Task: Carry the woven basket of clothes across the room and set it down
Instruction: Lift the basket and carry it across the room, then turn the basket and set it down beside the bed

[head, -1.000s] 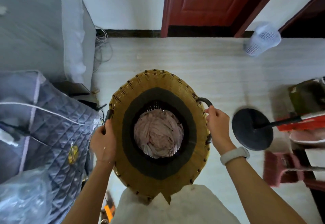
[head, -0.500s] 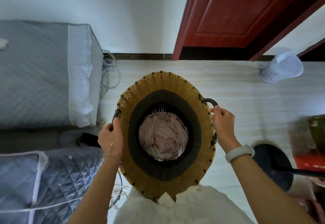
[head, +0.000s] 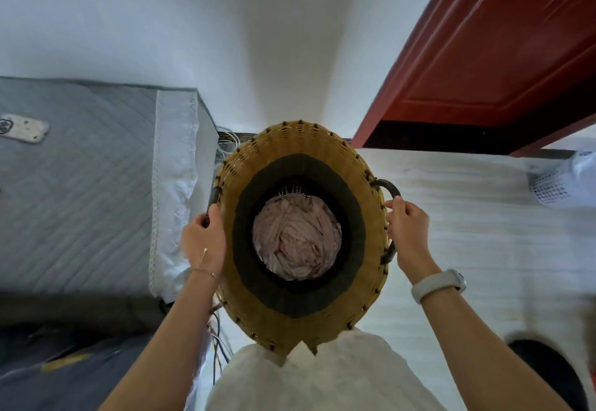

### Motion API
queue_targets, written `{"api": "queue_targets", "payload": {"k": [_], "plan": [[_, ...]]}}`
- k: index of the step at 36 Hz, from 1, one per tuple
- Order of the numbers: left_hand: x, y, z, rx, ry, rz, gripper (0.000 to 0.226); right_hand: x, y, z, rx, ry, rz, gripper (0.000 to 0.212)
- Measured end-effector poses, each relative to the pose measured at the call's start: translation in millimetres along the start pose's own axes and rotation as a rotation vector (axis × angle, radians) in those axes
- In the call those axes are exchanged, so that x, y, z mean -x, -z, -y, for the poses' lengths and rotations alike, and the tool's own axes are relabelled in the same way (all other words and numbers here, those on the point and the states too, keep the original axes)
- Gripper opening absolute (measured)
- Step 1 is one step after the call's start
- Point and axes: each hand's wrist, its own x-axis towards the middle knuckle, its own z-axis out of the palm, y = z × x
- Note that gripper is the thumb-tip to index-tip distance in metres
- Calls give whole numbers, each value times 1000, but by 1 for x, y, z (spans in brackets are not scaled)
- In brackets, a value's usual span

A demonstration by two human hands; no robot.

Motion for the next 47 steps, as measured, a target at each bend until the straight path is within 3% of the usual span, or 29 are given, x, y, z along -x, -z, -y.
{"api": "queue_targets", "payload": {"k": [10, 17, 27, 34, 38, 42, 45, 47], "plan": [[-116, -64, -46, -35, 77, 1, 45, -121, -82, 40, 87, -14, 80, 33], [-191, -111, -53, -110, 104, 86, 38, -187, -135, 39, 197, -40, 21, 31], [-293, -163, -17, -173, 189, 299, 37, -259, -220, 26, 322, -129, -95, 31], [-330, -177, 15, -259, 215, 393, 35, -294, -266, 16, 375, -136, 3, 28], [-349, -189, 14, -331, 178, 427, 31, -312, -290, 18, 367, -96, -22, 28], [-371, -201, 4, -479, 88, 318, 28, -323, -303, 20, 311, -78, -107, 37], [-383, -209, -2, -643, 66, 286, 46, -314, -301, 9, 343, -60, -141, 46], [-391, -216, -12, -704, -38, 322, 54, -303, -302, -3, 375, -80, -147, 49]]}}
